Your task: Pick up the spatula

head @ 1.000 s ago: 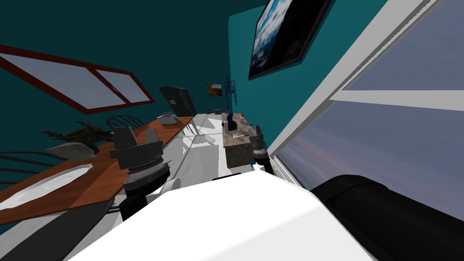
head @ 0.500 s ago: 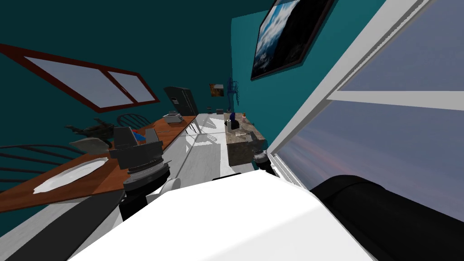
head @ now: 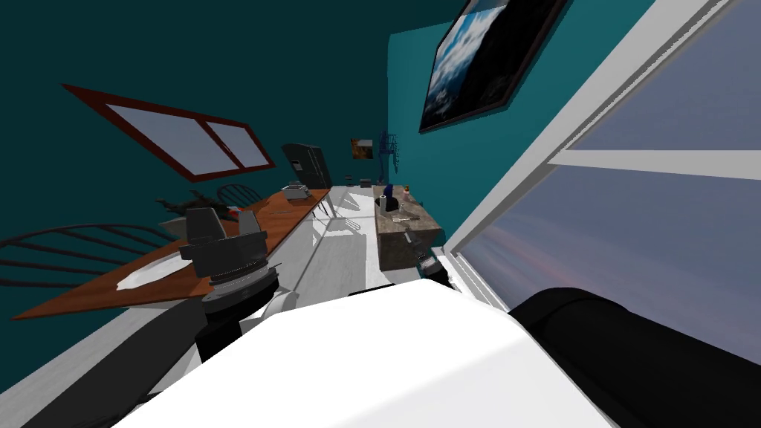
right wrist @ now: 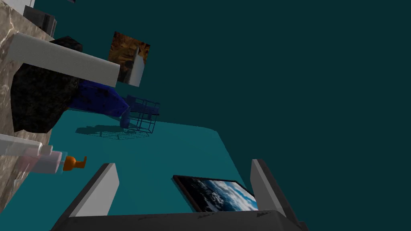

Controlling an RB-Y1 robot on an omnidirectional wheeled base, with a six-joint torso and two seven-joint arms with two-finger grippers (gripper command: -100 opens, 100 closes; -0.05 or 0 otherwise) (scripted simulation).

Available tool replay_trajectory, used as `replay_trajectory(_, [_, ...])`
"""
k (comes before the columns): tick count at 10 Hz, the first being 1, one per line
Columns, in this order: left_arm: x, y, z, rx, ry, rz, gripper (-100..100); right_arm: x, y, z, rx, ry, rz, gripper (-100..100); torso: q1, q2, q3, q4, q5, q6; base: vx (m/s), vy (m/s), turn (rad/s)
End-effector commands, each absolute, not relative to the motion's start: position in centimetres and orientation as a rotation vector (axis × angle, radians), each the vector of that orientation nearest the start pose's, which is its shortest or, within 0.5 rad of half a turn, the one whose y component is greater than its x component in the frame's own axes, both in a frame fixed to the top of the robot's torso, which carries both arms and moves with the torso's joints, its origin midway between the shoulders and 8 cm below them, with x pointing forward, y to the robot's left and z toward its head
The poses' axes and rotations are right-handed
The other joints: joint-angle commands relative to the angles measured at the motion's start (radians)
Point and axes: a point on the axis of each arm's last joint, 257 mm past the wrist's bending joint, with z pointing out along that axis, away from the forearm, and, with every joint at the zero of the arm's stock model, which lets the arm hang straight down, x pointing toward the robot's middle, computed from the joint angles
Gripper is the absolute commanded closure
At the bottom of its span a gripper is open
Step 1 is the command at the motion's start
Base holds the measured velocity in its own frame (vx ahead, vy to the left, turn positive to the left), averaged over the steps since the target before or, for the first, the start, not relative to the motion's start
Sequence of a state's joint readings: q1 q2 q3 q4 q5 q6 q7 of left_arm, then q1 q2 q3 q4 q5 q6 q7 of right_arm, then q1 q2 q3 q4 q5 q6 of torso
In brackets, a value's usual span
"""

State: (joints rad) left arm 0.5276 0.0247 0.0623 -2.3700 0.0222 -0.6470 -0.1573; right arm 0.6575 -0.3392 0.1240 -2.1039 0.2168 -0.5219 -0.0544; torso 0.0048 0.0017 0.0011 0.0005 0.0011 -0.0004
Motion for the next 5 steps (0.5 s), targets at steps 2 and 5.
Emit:
replay_trajectory(2, [29.1,28.8,8.1,-0.42,0.503,-1.141,0,32.6,-22.7,-17.5,0.528,1.383,1.126,-100,0.001,0.001,0.0,0.0,0.0,0.0,-0.026,0.091,0.14])
replay_trajectory(5, [29.1,28.8,8.1,-0.42,0.503,-1.141,0,30.1,-24.8,-23.4,0.505,1.572,0.991,-100,0.001,-0.002,-0.001,0.0,0.0,0.0,0.012,0.09,0.189])
